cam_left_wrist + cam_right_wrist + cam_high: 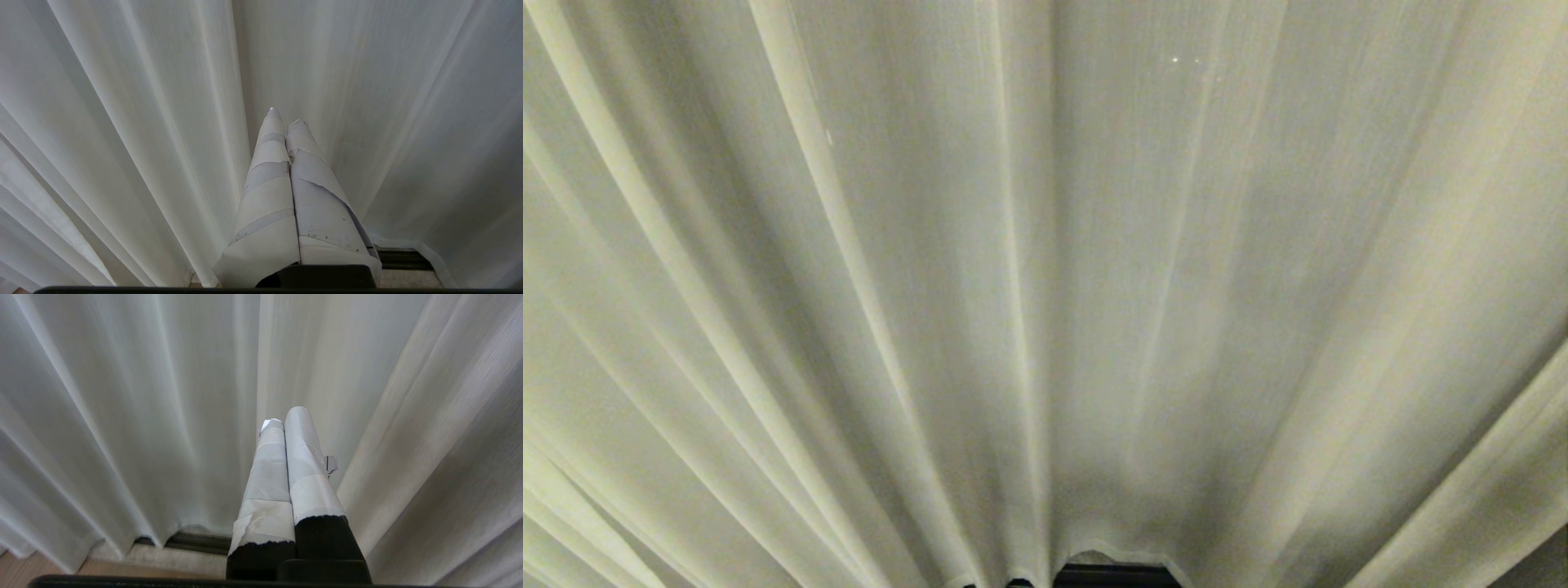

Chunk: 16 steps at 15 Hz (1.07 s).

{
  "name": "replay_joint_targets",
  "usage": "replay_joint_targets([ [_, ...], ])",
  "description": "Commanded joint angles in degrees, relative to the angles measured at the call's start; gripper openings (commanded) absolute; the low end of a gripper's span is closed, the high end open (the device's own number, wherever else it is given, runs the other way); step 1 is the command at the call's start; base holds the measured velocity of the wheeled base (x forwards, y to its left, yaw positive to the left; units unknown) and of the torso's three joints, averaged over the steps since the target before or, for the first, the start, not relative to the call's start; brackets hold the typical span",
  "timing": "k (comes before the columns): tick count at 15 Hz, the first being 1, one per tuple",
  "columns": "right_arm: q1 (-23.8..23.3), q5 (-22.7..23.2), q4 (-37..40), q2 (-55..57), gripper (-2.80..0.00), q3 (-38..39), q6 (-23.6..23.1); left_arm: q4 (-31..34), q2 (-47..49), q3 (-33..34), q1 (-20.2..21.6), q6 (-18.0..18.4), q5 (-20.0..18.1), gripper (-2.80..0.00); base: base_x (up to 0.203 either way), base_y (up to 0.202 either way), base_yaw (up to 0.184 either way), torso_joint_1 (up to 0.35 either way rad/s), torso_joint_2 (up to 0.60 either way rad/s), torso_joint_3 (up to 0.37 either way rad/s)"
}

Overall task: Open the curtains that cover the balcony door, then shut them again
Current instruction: Close the outer curtains on both sides

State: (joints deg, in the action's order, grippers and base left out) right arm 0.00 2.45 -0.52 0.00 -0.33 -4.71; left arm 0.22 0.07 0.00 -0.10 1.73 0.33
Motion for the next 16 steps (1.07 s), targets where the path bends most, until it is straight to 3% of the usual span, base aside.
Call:
replay_joint_targets([
  [1,-0.1,0.0,0.3,0.0,-2.8,-2.7,0.1,0.0,-0.1,0.0,0.0,0.0,0.0,-2.8,0.0,0.0,0.0,0.0,0.0,0.0],
  [6,-0.4,-0.2,-0.5,9.5,-2.8,-13.8,0.4,0.0,-0.1,0.0,0.0,0.0,0.0,-2.8,0.0,0.0,0.0,0.0,0.0,0.0],
  [8,-3.2,-0.1,-3.5,16.8,-2.8,-17.4,0.6,0.0,-0.1,0.0,0.0,0.0,0.0,-2.8,0.0,0.0,0.0,0.0,0.0,0.0],
  [13,-26.5,2.9,-10.4,32.6,-2.8,-28.8,3.9,0.0,-0.1,0.0,0.0,0.0,0.0,-2.8,0.0,0.0,0.0,0.0,0.0,0.0],
  [14,-29.8,3.8,-10.5,35.1,-2.8,-32.1,4.1,0.0,-0.1,0.0,0.0,0.0,0.0,-2.8,0.0,0.0,0.0,0.0,0.0,0.0],
  [16,-31.5,4.7,-10.5,37.0,-2.8,-34.6,4.3,0.0,-0.1,0.0,0.0,0.0,0.0,-2.8,0.0,0.0,0.0,0.0,0.0,0.0],
])
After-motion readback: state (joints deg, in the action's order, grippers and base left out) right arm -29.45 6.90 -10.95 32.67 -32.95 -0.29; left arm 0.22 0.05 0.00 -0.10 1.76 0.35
